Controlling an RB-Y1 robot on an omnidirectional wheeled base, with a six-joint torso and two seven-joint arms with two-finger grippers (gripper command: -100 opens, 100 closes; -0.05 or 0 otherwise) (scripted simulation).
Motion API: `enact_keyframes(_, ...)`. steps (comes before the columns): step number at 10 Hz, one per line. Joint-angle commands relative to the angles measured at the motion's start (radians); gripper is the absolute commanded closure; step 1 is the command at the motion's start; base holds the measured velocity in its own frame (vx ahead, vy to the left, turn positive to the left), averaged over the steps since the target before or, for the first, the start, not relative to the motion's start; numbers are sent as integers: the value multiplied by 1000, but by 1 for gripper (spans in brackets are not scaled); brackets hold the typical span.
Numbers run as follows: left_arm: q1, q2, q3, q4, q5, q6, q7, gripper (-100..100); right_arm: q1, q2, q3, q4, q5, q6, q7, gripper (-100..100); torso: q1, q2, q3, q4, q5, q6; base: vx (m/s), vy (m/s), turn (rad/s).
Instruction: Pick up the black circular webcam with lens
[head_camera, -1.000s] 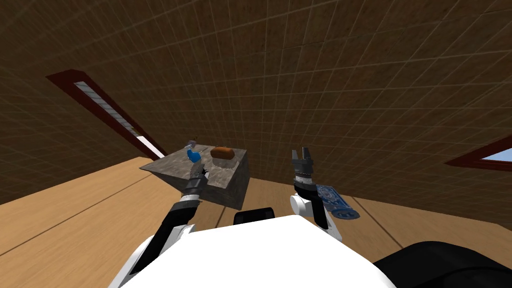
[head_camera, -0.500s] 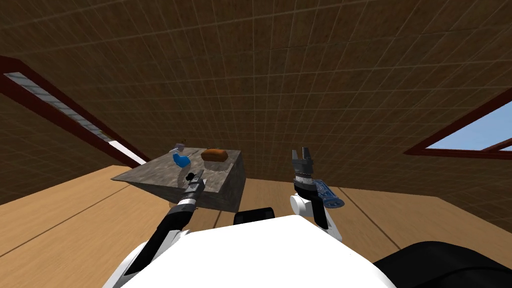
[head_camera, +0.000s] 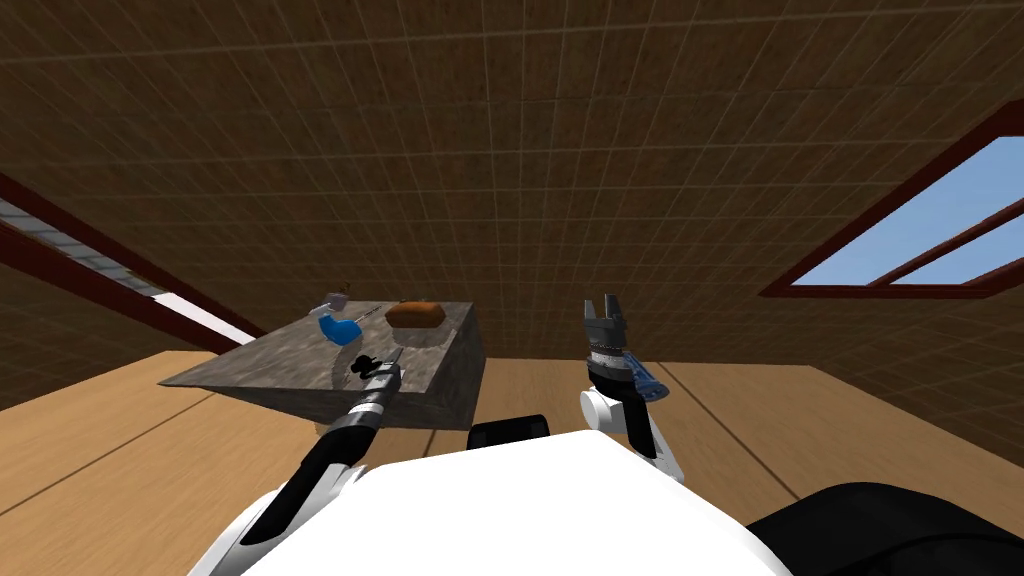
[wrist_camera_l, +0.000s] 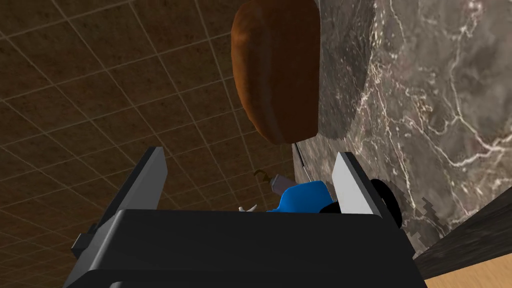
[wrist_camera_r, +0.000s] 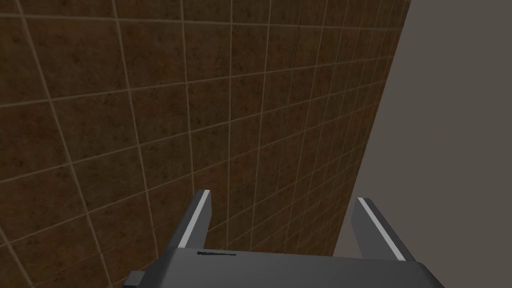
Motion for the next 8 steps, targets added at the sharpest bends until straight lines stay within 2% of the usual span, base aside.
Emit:
enact_keyframes(1, 19, 37, 31, 20, 12, 45, 12, -100, 0, 0, 0, 0, 0, 0, 0, 0, 0, 0, 0, 0, 0, 0, -5, -21, -283)
enact_keyframes(5, 41, 127, 107, 67, 30, 164, 37, -100, 0, 0, 0, 0, 0, 0, 0, 0, 1, 1, 1, 0, 0, 0, -11, -3, -228)
enact_keyframes(6, 41, 127, 107, 67, 30, 169, 37, -100, 0, 0, 0, 0, 0, 0, 0, 0, 2, 1, 1, 0, 0, 0, -9, 13, -38)
enact_keyframes(8, 51, 174, 143, 92, 37, 222, 51, -100, 0, 0, 0, 0, 0, 0, 0, 0, 2, 0, 0, 0, 0, 0, -8, 16, -167)
